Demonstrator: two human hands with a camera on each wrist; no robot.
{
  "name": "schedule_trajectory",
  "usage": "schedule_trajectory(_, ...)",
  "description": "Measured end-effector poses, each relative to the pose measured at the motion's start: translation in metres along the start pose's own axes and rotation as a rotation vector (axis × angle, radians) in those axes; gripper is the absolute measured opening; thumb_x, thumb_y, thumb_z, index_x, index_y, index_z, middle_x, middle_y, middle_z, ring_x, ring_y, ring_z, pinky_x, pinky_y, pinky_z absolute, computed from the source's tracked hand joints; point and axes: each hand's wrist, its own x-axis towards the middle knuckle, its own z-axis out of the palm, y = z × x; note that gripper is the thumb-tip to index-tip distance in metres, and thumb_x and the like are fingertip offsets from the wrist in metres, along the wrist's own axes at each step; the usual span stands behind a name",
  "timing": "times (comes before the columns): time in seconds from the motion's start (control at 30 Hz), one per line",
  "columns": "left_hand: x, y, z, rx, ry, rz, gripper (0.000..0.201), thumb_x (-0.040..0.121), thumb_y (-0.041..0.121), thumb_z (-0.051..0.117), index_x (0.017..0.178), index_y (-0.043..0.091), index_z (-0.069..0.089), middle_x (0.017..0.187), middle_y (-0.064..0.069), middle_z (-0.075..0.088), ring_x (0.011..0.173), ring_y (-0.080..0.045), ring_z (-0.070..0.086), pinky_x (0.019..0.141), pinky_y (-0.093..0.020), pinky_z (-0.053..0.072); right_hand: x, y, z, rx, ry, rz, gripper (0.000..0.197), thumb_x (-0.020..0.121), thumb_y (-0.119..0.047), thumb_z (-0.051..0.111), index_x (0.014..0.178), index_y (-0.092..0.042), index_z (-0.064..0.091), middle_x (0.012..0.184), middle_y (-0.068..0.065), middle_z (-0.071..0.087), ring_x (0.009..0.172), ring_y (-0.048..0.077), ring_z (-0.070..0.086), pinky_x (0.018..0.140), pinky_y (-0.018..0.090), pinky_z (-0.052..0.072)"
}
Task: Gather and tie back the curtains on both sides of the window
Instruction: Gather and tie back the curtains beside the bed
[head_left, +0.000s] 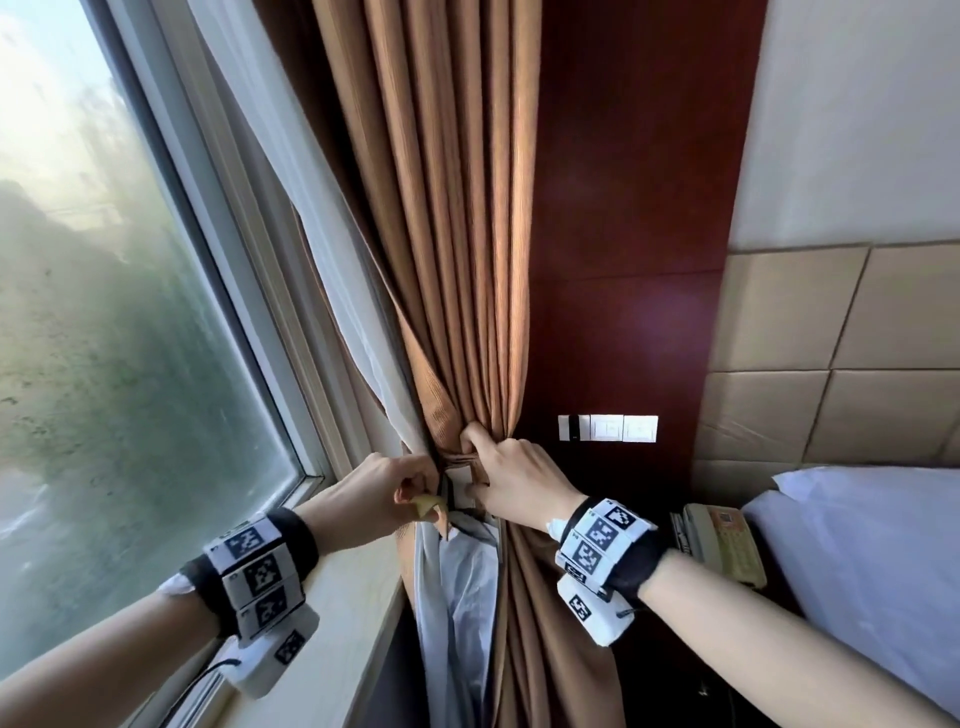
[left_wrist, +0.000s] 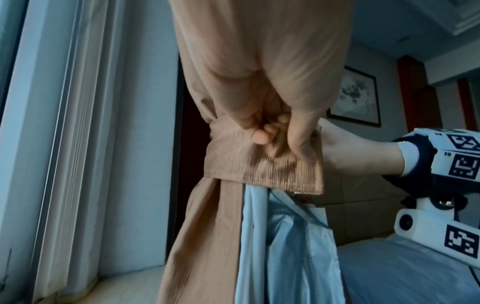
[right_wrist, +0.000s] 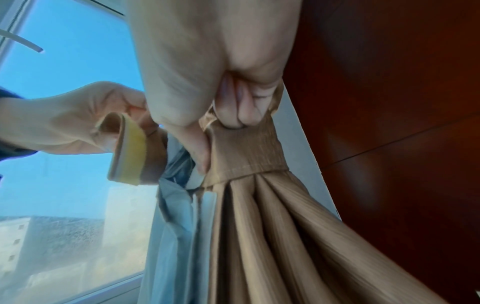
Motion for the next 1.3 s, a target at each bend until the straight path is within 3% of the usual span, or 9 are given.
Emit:
schedule_trajectory(0.1,0.002,0.001,0.003,0.019,0.004,0.109,0.011,0.083,0.029,0.073,0.082,0.018,0.069,0.075,0.007,0.060,0.065,-0.009,0.056,0.061,-0.011,0.042,0.002,0.001,0.002,0.022,0.009,0.023,0.043,0.081,-0.026,0.064,0.114,-0.021,0.037,0.085,0.014,0.067,0.085,0.041,0.063,0.064,0.035,0.036)
schedule_trajectory(0.23,0.005,0.008,0.014,-0.003,0.102,0.113,0.017,0.084,0.032,0.072,0.083,0.014,0.071,0.077,0.006,0.062,0.066,-0.006,0.055,0.064,-0.008,0.041,0.006,-0.004,0.004,0.066,-0.009,0.014,0.042,0.080,-0.021,0.062,0.114,-0.019,0.038,0.086,0.016,0.067,0.085,0.043,0.062,0.063,0.037,0.037)
schedule_trajectory(0.47,0.012,0.002,0.027,0.067,0.159,0.114,0.007,0.087,0.013,0.066,0.093,0.011,0.069,0.089,0.004,0.058,0.075,-0.012,0.059,0.072,-0.027,0.050,0.011,-0.004,0.006,0.211,-0.035,0.036,0.038,0.079,-0.018,0.063,0.108,-0.025,0.039,0.083,0.012,0.066,0.082,0.039,0.063,0.061,0.033,0.042)
schedule_trajectory(0.73,0.016,0.002,0.034,0.009,0.247,0.022,0.011,0.084,0.011,0.070,0.094,0.013,0.071,0.087,0.006,0.061,0.073,-0.008,0.059,0.071,-0.007,0.042,0.008,-0.001,0.009,0.291,-0.047,0.041,0.037,0.082,-0.020,0.063,0.109,-0.026,0.039,0.081,0.007,0.066,0.081,0.032,0.064,0.068,0.040,0.051)
schedule_trajectory(0.9,0.018,0.006,0.037,-0.011,0.302,-0.026,0.007,0.083,0.011,0.071,0.090,0.011,0.070,0.085,0.004,0.064,0.072,-0.011,0.061,0.068,-0.012,0.045,0.006,0.007,0.002,0.316,-0.095,0.044,0.038,0.082,-0.014,0.059,0.111,-0.027,0.039,0.065,0.000,0.057,0.058,0.017,0.053,0.056,0.026,0.041)
schedule_trajectory(1.0,0.020,0.011,0.043,-0.060,0.370,-0.062,0.009,0.077,0.010,0.078,0.084,0.012,0.073,0.080,0.007,0.066,0.069,-0.005,0.058,0.067,-0.002,0.041,0.003,0.011,-0.002,0.308,-0.121,0.046,0.040,0.081,-0.010,0.057,0.114,-0.025,0.039,0.059,-0.006,0.047,0.049,0.006,0.043,0.046,0.014,0.029)
schedule_trajectory(1.07,0.022,0.016,0.046,-0.121,0.398,-0.123,0.010,0.076,0.016,0.080,0.084,0.016,0.074,0.079,0.010,0.068,0.067,-0.001,0.059,0.067,-0.002,0.041,0.001,0.013,-0.003,0.312,-0.113,0.056,0.040,0.081,-0.009,0.056,0.114,-0.025,0.039,0.058,-0.007,0.046,0.048,0.004,0.042,0.045,0.015,0.028)
schedule_trajectory(1.23,0.022,0.017,0.040,-0.096,0.283,-0.091,0.005,0.085,0.016,0.069,0.088,0.017,0.073,0.079,0.010,0.068,0.066,-0.002,0.057,0.063,-0.012,0.042,0.004,0.021,0.000,0.323,-0.088,0.096,0.041,0.082,-0.012,0.059,0.113,-0.028,0.040,0.063,0.002,0.056,0.054,0.013,0.051,0.057,0.024,0.034)
schedule_trajectory(1.3,0.019,0.012,0.036,-0.053,0.218,-0.074,0.010,0.084,0.011,0.064,0.090,0.015,0.070,0.080,0.012,0.062,0.067,0.001,0.052,0.065,-0.009,0.038,0.003,0.025,0.000,0.339,-0.091,0.098,0.041,0.083,-0.017,0.063,0.114,-0.029,0.039,0.066,0.007,0.060,0.055,0.015,0.053,0.057,0.024,0.036)
